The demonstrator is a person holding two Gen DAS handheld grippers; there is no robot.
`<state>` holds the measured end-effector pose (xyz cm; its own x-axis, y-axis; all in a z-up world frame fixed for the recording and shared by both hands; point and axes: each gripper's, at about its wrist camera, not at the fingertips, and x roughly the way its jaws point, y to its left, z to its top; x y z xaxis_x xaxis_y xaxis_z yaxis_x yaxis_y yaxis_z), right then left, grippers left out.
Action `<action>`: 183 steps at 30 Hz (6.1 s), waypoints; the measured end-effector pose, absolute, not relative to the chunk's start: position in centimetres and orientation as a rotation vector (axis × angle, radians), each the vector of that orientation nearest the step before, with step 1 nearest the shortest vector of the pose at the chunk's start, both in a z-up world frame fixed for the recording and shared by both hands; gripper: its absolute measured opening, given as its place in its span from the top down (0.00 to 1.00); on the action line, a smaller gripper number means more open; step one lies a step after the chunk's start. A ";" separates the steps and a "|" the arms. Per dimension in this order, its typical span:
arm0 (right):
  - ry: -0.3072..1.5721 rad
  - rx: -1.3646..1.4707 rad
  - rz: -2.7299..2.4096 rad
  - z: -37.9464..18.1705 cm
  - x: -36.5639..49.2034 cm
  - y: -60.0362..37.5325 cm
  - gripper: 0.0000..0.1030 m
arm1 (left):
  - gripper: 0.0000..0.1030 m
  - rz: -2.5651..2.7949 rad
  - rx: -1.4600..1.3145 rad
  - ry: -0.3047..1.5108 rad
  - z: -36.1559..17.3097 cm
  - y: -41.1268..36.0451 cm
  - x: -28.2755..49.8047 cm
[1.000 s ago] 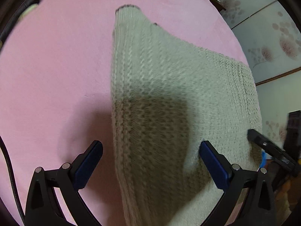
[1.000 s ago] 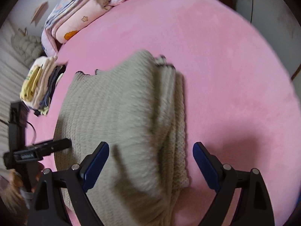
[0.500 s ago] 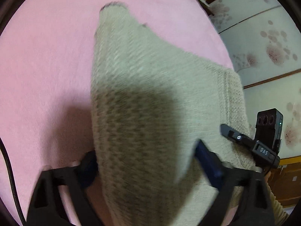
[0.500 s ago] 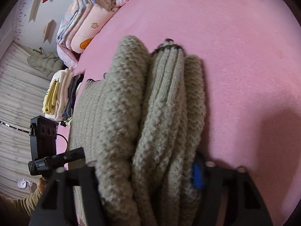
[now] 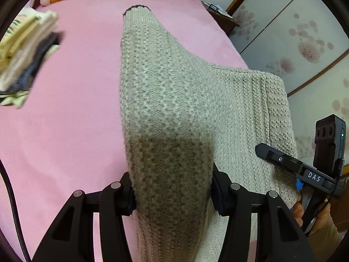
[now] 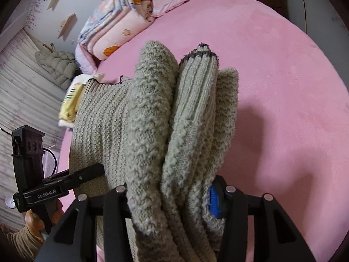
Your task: Fold large clothes
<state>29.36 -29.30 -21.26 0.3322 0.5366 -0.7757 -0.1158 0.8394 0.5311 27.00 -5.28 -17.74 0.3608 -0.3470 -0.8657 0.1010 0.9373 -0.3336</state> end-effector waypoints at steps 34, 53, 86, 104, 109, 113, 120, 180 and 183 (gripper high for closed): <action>1.123 0.555 0.545 -9.4 29.9 12.1 0.55 | 0.49 -0.241 -0.038 1.104 -1.7 40.4 30.0; 1.104 0.522 0.357 -17.3 57.3 24.5 0.45 | 0.27 -0.032 -0.085 1.000 -9.7 48.2 55.5; 1.035 0.239 0.386 1.3 35.6 18.4 0.28 | 0.00 0.071 -0.127 0.908 5.1 40.7 29.3; 0.961 0.150 0.586 13.7 9.6 5.3 0.28 | 0.00 0.059 -0.060 0.838 15.0 28.2 1.1; 0.988 0.134 0.563 13.2 4.9 0.9 0.28 | 0.00 0.040 -0.049 0.840 14.7 24.5 -4.3; 1.013 0.130 0.541 11.8 1.4 -1.9 0.28 | 0.00 0.034 -0.024 0.855 13.5 21.9 -7.5; 0.988 0.085 0.455 8.5 -3.2 -3.9 0.28 | 0.00 0.072 -0.012 0.867 9.7 18.8 -10.3; 0.970 0.054 0.293 3.7 -1.9 -3.5 0.28 | 0.01 0.121 -0.075 0.957 4.5 17.0 -6.6; 0.976 0.059 0.290 3.3 -1.9 -3.2 0.28 | 0.01 0.119 -0.072 0.961 4.5 17.1 -6.5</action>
<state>-1.86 -3.23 3.33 0.5255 0.2686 -0.8073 -0.2155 0.9599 0.1791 -6.48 17.12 4.51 0.5668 0.0689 -0.8209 -0.1326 0.9911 -0.0084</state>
